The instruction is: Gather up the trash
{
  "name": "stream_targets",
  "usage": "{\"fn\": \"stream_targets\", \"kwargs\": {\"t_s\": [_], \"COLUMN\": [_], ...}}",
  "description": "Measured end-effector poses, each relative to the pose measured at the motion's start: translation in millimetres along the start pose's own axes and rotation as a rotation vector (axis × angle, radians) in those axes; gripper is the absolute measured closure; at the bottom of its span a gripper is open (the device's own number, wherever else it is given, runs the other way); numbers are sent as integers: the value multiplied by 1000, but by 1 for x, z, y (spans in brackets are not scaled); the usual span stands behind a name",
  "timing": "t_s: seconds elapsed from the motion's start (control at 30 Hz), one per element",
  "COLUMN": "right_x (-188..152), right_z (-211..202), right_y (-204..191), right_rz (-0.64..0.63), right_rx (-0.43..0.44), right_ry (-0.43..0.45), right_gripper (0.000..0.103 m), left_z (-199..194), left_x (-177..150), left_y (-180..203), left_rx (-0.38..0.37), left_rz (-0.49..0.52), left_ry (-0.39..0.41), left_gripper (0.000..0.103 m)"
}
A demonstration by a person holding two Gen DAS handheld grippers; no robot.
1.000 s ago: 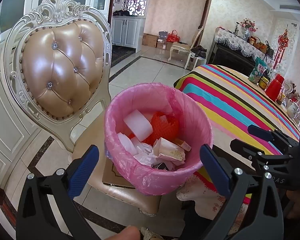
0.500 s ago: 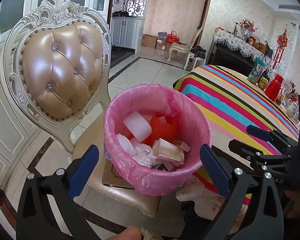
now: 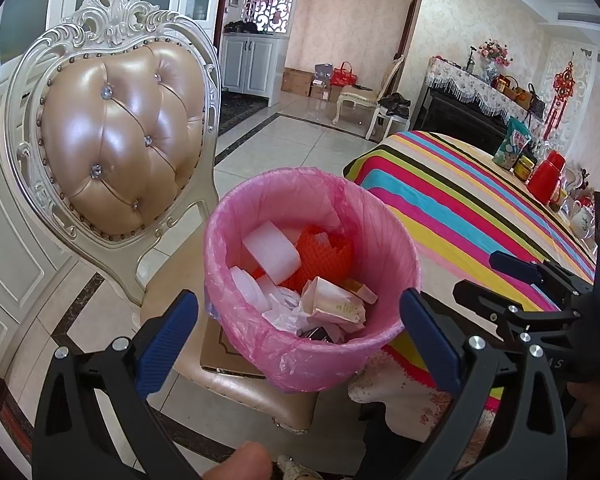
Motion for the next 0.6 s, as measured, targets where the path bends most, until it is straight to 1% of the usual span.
{"fn": "stream_targets", "kwargs": {"t_s": [0.3, 0.6], "right_x": [0, 1], "right_z": [0, 0], "right_y": [-1, 0], "right_rz": [-3, -3], "right_rx": [0, -1], "right_ry": [-1, -3], "right_gripper": [23, 23], "left_z": [-1, 0], "left_x": [1, 2], "left_y": [5, 8], "left_rx": [-9, -17], "left_rz": [17, 23], "left_ry": [13, 8], "left_gripper": [5, 5]}}
Point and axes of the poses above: each gripper's, at about its wrist camera, not at the fingertips, and z roughly the way its jaws point, y to its right, x to its top, the point moved 1 cm from there along z, roughly the way its jaws point, and after that the axes turned 4 degrees about y, right-handed, at the moved point
